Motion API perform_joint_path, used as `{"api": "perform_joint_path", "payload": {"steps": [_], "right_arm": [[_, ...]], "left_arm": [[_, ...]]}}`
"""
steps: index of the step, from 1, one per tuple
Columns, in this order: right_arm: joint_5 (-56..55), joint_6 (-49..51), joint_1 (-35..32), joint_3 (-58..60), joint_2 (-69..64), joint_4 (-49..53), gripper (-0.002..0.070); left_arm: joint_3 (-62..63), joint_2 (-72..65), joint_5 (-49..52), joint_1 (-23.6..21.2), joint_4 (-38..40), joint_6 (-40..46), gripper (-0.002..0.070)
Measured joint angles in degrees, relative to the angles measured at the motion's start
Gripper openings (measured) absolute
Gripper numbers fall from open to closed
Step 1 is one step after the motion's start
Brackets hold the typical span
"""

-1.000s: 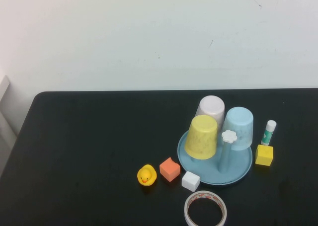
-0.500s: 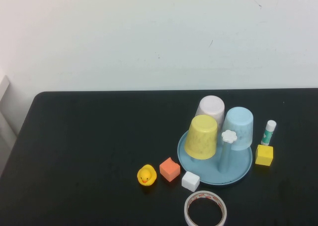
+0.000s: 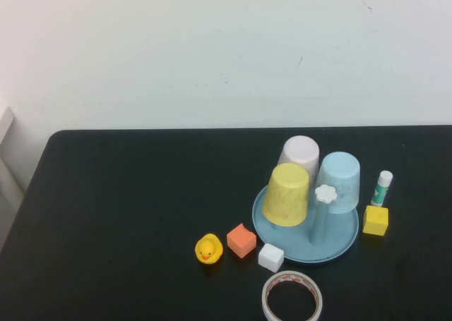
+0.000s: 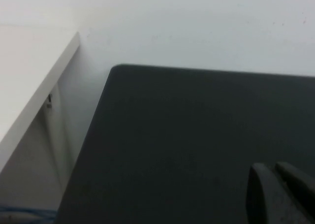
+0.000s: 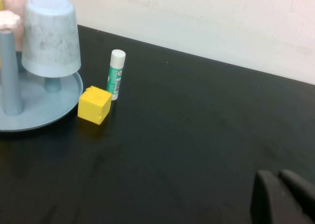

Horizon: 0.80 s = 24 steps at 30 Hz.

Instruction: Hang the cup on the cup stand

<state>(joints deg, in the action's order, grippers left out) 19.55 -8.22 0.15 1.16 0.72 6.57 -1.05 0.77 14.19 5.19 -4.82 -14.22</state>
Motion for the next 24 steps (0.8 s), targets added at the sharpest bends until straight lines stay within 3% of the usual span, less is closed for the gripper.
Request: {"api": "perform_joint_path", "payload": {"steps": [8, 17, 24], "right_arm": [[0.0, 0.0, 0.0, 0.0, 0.0, 0.0, -0.0001], [0.0, 0.0, 0.0, 0.0, 0.0, 0.0, -0.0001], [0.0, 0.0, 0.0, 0.0, 0.0, 0.0, -0.0001]], "left_arm": [[0.0, 0.0, 3.5, 0.0, 2.2, 4.1, -0.0001], [0.0, 0.0, 3.5, 0.0, 5.4, 23.9, -0.0001], [0.0, 0.0, 3.6, 0.0, 5.6, 20.1, -0.0001]]}}
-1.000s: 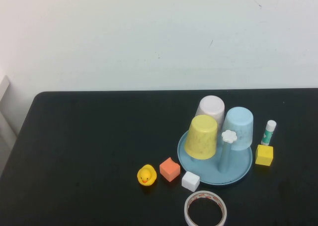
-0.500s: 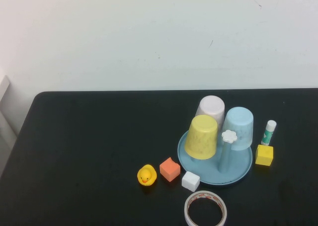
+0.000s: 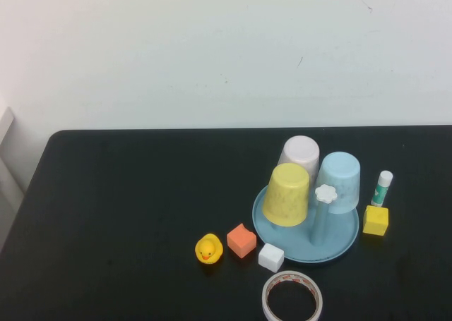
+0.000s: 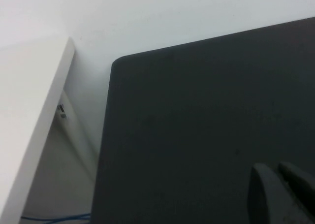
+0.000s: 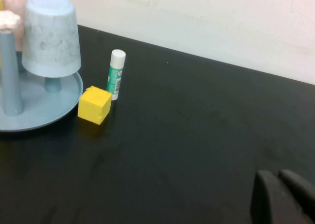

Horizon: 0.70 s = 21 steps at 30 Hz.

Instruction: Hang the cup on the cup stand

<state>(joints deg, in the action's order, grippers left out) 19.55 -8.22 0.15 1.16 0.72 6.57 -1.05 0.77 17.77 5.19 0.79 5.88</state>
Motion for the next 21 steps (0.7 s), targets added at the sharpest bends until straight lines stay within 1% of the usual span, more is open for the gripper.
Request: {"api": "perform_joint_path", "payload": {"steps": [12, 16, 21], "right_arm": [[0.0, 0.0, 0.0, 0.0, 0.0, 0.0, -0.0001], [0.0, 0.0, 0.0, 0.0, 0.0, 0.0, -0.0001], [0.0, 0.0, 0.0, 0.0, 0.0, 0.0, -0.0001]], "left_arm": [[0.1, 0.0, 0.2, -0.2, 1.1, -0.9, -0.0001], [0.1, 0.0, 0.2, -2.3, 1.1, -0.9, -0.0001], [0.1, 0.0, 0.2, -3.0, 1.1, -0.3, -0.0001]]}}
